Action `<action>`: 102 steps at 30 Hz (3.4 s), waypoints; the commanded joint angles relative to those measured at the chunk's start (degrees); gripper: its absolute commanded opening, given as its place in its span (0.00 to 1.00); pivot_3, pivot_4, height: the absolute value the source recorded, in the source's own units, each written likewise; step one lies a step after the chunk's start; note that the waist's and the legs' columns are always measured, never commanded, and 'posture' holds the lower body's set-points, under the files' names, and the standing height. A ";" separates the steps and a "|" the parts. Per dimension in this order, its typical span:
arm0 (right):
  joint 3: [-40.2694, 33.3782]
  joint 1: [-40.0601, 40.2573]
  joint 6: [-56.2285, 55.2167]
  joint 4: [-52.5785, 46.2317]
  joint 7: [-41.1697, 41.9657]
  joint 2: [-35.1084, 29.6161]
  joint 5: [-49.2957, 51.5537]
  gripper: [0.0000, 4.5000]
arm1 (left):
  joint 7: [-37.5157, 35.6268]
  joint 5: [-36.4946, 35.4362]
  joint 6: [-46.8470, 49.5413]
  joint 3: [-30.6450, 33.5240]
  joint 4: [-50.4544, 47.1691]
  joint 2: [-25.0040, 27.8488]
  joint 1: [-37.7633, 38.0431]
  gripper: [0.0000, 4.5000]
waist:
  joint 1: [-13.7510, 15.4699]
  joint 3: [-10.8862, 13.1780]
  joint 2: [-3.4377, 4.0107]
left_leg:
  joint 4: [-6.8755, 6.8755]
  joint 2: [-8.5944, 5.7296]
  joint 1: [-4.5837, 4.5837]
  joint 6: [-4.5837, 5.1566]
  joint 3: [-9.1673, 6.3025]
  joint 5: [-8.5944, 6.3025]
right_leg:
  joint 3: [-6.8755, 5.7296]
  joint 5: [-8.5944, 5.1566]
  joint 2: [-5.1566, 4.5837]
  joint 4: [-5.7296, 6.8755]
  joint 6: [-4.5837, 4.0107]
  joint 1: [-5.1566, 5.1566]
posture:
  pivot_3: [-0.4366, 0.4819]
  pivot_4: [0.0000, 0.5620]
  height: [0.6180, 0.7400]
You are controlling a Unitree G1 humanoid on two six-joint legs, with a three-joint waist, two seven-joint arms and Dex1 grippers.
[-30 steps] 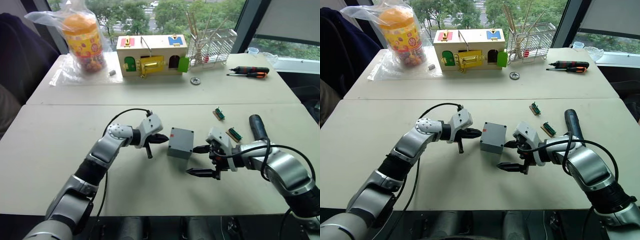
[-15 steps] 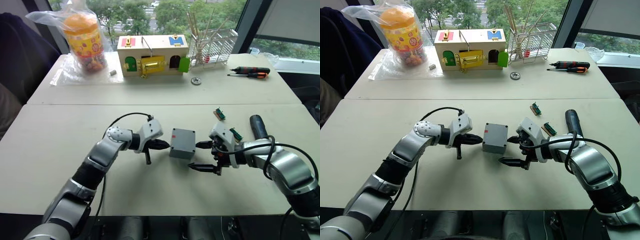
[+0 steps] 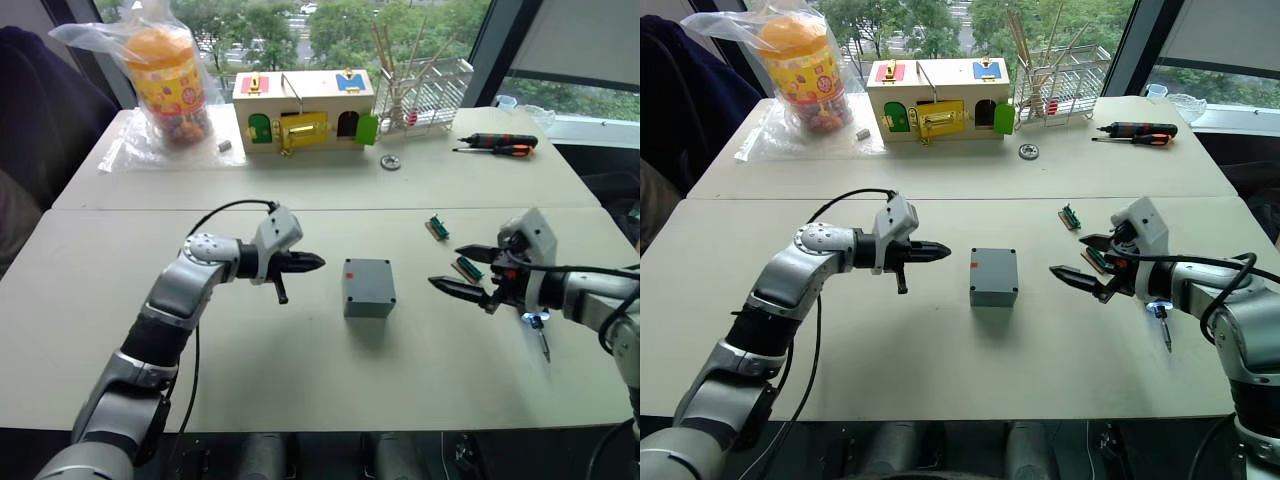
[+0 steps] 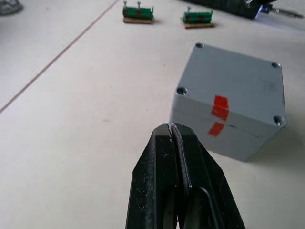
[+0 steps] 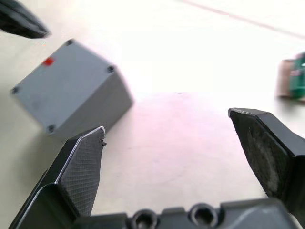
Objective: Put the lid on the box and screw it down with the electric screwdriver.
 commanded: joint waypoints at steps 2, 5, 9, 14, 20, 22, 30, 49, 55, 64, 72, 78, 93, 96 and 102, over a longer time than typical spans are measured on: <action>-0.06 -0.17 -9.31 7.62 -5.87 4.13 -5.55 0.90 | 0.18 -5.32 3.87 0.99 -6.68 -1.36 -0.20 0.00 | 0.03 0.00 0.00 | -0.01 -0.05 0.00 0.00 0.02 0.00 | 0.01 0.00 -0.02 0.00 0.00 0.00 | 0.48 0.27 0.74; 0.55 -1.41 -13.32 12.20 -7.52 6.21 -7.39 0.69 | 1.05 -5.93 4.75 0.57 -8.00 -1.54 0.21 0.00 | -0.13 0.01 0.01 | 0.00 -0.17 0.01 -0.01 0.04 0.01 | 0.01 0.00 -0.01 0.02 0.00 -0.01 | 0.48 0.27 0.74; 0.82 -2.88 -16.12 15.93 -8.02 7.41 -8.20 0.69 | 2.13 -6.68 5.35 0.46 -8.93 -1.56 0.76 0.00 | -0.16 0.00 0.03 | -0.03 -0.16 0.04 -0.03 0.04 0.02 | 0.02 0.00 0.02 0.03 0.00 -0.01 | 0.48 0.27 0.74; 1.67 -3.83 -17.05 17.91 -7.54 7.55 -8.24 0.69 | 2.94 -7.30 5.41 0.16 -9.57 -1.18 1.69 0.00 | -0.07 0.00 0.03 | -0.03 -0.16 0.04 -0.03 0.04 0.02 | 0.02 0.00 0.01 0.01 0.00 0.01 | 0.48 0.27 0.74; 2.58 -4.50 -17.09 19.36 -7.38 7.42 -8.37 0.69 | 3.38 -7.45 5.63 0.03 -9.87 -1.11 1.94 0.00 | -0.08 0.00 0.03 | -0.03 -0.16 0.04 -0.03 0.04 0.02 | 0.02 0.00 0.01 0.01 0.01 0.01 | 0.48 0.27 0.74; 3.07 -4.55 -16.85 19.74 -7.41 7.30 -8.62 0.69 | 3.53 -7.37 5.60 -0.14 -9.87 -1.17 1.97 0.00 | -0.09 0.00 0.03 | -0.03 -0.16 0.04 -0.03 0.04 0.02 | 0.02 0.00 0.01 0.01 0.01 0.01 | 0.48 0.27 0.74; 3.56 -4.78 -16.76 20.51 -7.78 7.80 -8.94 0.54 | 3.70 -7.48 5.52 -0.44 -9.83 -1.21 1.85 0.00 | -0.08 0.00 0.03 | -0.03 -0.16 0.04 -0.04 0.04 0.02 | 0.02 0.00 0.01 0.01 0.00 0.01 | 0.48 0.27 0.74; 1.84 -5.17 -16.57 19.46 -9.02 7.48 -8.21 0.01 | 3.79 -6.99 4.72 -0.84 -8.26 -1.39 1.11 0.00 | -0.08 0.00 0.03 | -0.03 -0.16 0.04 -0.04 0.04 0.02 | 0.02 0.00 0.02 0.01 0.01 0.01 | 0.48 0.27 0.74; 0.65 -6.68 -15.77 18.17 -8.87 6.80 -7.57 0.01 | 3.63 -6.82 4.37 -1.00 -7.66 -1.31 0.94 0.00 | -0.11 0.00 0.03 | -0.03 -0.16 0.04 -0.04 0.04 0.02 | 0.02 0.00 0.02 0.01 0.01 0.01 | 0.48 0.27 0.74; 0.58 -9.39 -10.28 10.08 -6.83 6.67 -2.23 0.01 | 1.87 -7.56 5.03 -0.95 -8.68 0.89 2.08 0.00 | -0.15 0.01 0.04 | -0.04 -0.16 0.04 -0.04 0.04 0.02 | 0.02 0.00 0.02 0.01 0.01 0.00 | 0.48 0.27 0.74; 6.16 -8.89 0.48 -3.02 -3.81 9.74 8.15 0.01 | -1.41 -9.61 6.90 -0.77 -12.38 6.59 5.05 0.00 | 0.08 0.01 0.03 | -0.05 0.00 0.04 -0.04 0.02 0.02 | 0.01 0.00 0.03 0.00 0.00 0.00 | 0.48 0.27 0.74; 9.14 -8.93 -0.20 -2.06 -3.74 10.73 7.05 0.01 | -0.08 -9.21 6.91 -1.08 -12.53 6.53 5.60 0.00 | -0.06 0.01 0.03 | -0.01 -0.04 0.03 -0.03 -0.01 0.02 | 0.01 0.00 0.01 0.00 0.00 0.04 | 0.48 0.27 0.74; 10.81 -8.21 -1.06 0.04 -1.97 9.78 4.70 0.01 | 1.29 -9.40 6.86 -1.11 -12.68 5.61 5.53 0.00 | -0.10 0.01 0.03 | -0.05 -0.15 0.03 -0.03 0.01 0.02 | 0.02 0.00 0.03 0.00 0.00 0.00 | 0.48 0.27 0.74; 10.91 -8.40 -1.09 0.26 -1.93 9.87 4.60 0.01 | 1.32 -9.27 6.74 -1.17 -12.52 5.52 5.48 0.00 | -0.08 0.01 0.03 | -0.05 -0.15 0.03 -0.03 0.01 0.02 | 0.01 0.00 0.03 0.00 0.00 0.00 | 0.48 0.27 0.74; 11.69 -8.79 -1.71 1.28 -2.08 10.29 3.76 0.01 | 1.40 -9.18 6.65 -1.18 -12.39 5.46 5.49 0.00 | -0.09 0.01 0.03 | -0.05 -0.15 0.03 -0.03 0.01 0.02 | 0.01 0.00 0.03 0.00 0.00 0.00 | 0.48 0.27 0.74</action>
